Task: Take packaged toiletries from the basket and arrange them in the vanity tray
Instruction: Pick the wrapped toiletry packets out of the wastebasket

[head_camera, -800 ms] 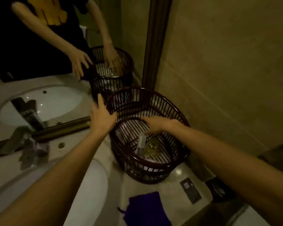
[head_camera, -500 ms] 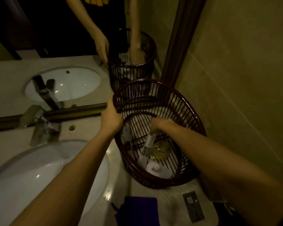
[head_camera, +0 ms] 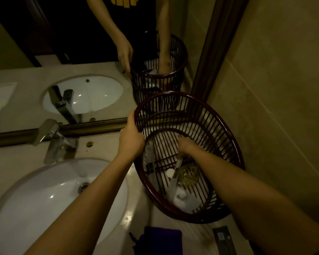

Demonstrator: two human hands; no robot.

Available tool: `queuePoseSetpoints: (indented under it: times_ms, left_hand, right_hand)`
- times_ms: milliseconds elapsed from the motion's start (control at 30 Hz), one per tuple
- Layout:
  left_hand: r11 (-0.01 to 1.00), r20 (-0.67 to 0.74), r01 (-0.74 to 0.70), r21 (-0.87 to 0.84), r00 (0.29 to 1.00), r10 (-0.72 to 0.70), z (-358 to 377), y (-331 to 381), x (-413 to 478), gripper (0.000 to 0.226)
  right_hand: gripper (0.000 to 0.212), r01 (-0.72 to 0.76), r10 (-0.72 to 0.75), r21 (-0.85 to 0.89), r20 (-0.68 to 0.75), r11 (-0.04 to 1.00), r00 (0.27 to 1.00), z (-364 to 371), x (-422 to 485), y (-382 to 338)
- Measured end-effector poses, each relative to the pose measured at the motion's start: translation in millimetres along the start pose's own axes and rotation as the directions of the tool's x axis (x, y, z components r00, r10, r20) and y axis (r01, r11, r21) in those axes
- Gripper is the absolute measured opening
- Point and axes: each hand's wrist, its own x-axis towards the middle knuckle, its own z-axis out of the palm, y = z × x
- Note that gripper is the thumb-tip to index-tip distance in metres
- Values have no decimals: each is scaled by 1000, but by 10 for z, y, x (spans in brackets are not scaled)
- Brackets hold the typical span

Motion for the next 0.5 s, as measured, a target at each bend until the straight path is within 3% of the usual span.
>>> queuePoseSetpoints:
  times_ms: [100, 233, 400, 500]
  left_hand:
    - [1000, -4, -10, -28, 1000, 10, -8, 19, -24, 63]
    - [998, -1, -41, -45, 999, 41, -24, 11, -28, 58]
    - [993, 77, 1, -116, 997, 8, -93, 68, -43, 53]
    - [991, -21, -88, -101, 996, 86, -197, 249, -144, 56]
  right_hand:
    - [33, 47, -48, 207, 1, 977, 999, -199, -53, -5]
    - [5, 311, -267, 495, -160, 811, 950, -617, -417, 51]
    - [5, 571, -426, 527, -381, 629, 821, -1171, -1008, 113]
    - [7, 610, -455, 570, -408, 550, 792, -1509, -1312, 119]
